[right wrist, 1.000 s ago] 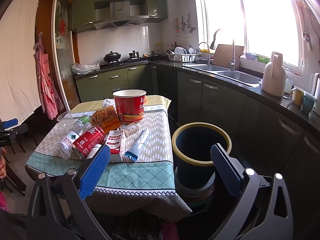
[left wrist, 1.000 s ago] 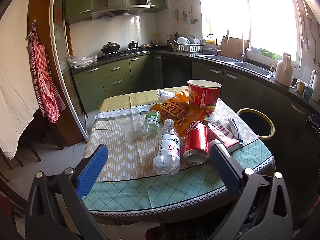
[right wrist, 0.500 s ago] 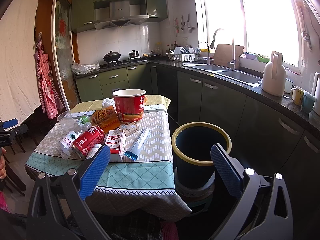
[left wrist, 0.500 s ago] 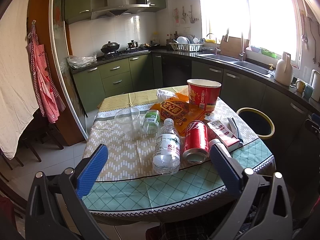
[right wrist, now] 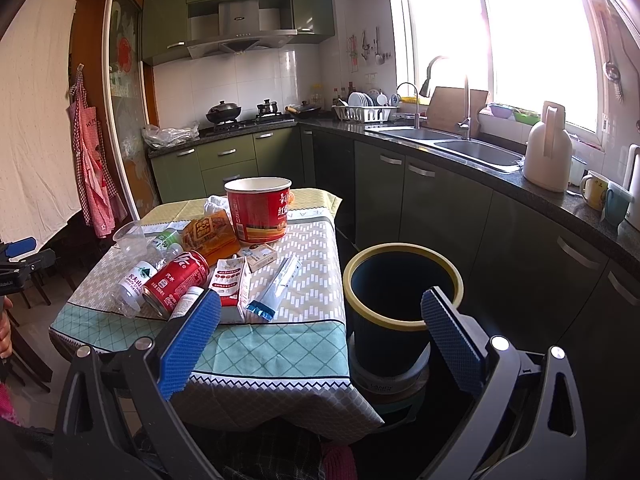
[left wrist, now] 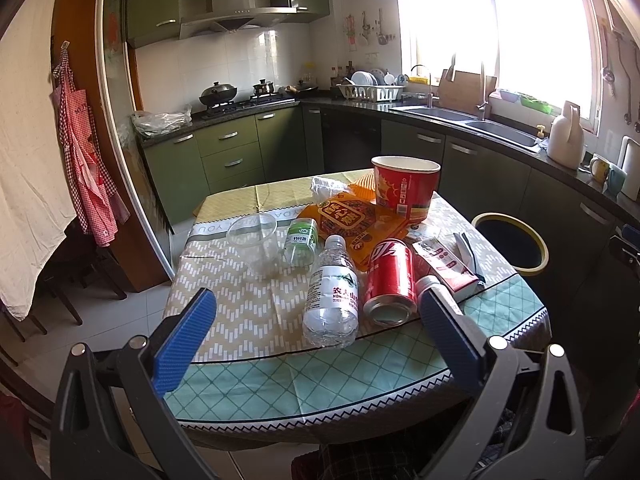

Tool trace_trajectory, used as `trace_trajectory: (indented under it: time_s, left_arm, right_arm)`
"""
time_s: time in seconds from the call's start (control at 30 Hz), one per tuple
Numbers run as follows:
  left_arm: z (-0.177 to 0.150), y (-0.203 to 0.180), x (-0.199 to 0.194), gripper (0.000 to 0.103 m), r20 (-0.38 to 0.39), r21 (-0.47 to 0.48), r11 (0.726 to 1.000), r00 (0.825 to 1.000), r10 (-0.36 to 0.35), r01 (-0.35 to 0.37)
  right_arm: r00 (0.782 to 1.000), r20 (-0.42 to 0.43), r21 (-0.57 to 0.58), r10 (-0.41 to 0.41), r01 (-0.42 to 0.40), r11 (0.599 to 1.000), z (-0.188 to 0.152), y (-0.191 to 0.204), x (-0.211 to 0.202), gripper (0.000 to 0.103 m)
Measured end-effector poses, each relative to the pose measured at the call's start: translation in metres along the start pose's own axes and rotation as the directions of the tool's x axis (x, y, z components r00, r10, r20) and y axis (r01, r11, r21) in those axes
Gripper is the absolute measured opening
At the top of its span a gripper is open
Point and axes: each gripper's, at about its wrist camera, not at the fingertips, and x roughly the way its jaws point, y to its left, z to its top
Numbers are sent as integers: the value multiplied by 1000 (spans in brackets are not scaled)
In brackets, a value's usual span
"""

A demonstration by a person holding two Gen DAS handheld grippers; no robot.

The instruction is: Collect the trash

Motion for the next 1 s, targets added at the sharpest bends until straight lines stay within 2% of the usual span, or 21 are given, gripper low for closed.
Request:
trace_trajectory:
  time_s: [1.0]
  left_arm:
    - [-3, -3, 3, 97, -8, 4, 1000, 1000, -2, 2]
  right_arm:
    - [1000, -9, 0, -1, 1, 1000, -1, -2, 1, 99]
